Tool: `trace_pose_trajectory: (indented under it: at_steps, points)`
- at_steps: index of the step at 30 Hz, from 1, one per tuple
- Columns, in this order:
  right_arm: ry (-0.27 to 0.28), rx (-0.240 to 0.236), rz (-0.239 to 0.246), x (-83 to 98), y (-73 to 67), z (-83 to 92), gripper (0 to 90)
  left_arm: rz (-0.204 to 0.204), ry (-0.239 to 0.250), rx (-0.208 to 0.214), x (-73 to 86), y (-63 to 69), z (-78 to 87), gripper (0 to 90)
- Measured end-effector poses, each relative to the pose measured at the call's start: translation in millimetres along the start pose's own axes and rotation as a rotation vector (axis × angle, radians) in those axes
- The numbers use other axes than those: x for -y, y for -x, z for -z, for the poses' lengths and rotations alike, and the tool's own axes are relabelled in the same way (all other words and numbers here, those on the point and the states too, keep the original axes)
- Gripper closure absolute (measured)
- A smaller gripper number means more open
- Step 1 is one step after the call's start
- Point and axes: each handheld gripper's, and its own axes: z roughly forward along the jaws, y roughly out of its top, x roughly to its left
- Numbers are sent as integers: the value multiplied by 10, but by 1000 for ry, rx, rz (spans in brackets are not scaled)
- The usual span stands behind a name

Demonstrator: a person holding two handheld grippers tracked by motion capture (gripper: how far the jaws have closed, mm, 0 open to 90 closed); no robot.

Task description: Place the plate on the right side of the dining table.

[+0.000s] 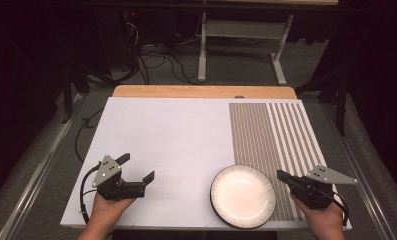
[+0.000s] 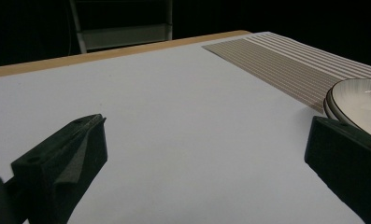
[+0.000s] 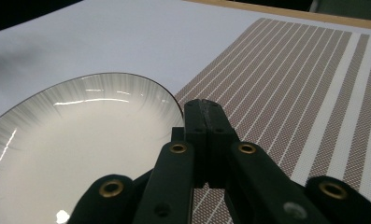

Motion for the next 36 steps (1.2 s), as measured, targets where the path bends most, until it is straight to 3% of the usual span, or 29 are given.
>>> trace_pose_trajectory:
  at_steps: [9,15,17,23,26,30,36]
  points:
    - [-12,-11,-1,17,4,39,900,8,13,3,-31,14,23,0]
    - [-50,-3,35,23,-28,45,900,-9,13,6,-50,21,9,0]
    - [-56,-3,43,33,-38,58,900,-34,14,0,-66,43,8,0]
    - [-74,-21,37,63,-57,102,900,-15,22,12,-76,39,-22,0]
    - [-78,1,46,82,-66,112,900,-7,21,15,-77,42,-20,0]
    - [-119,-39,61,123,-75,75,900,-5,26,13,-88,51,1,0]
    - [-146,-50,58,123,-94,59,900,14,25,2,-74,8,12,0]
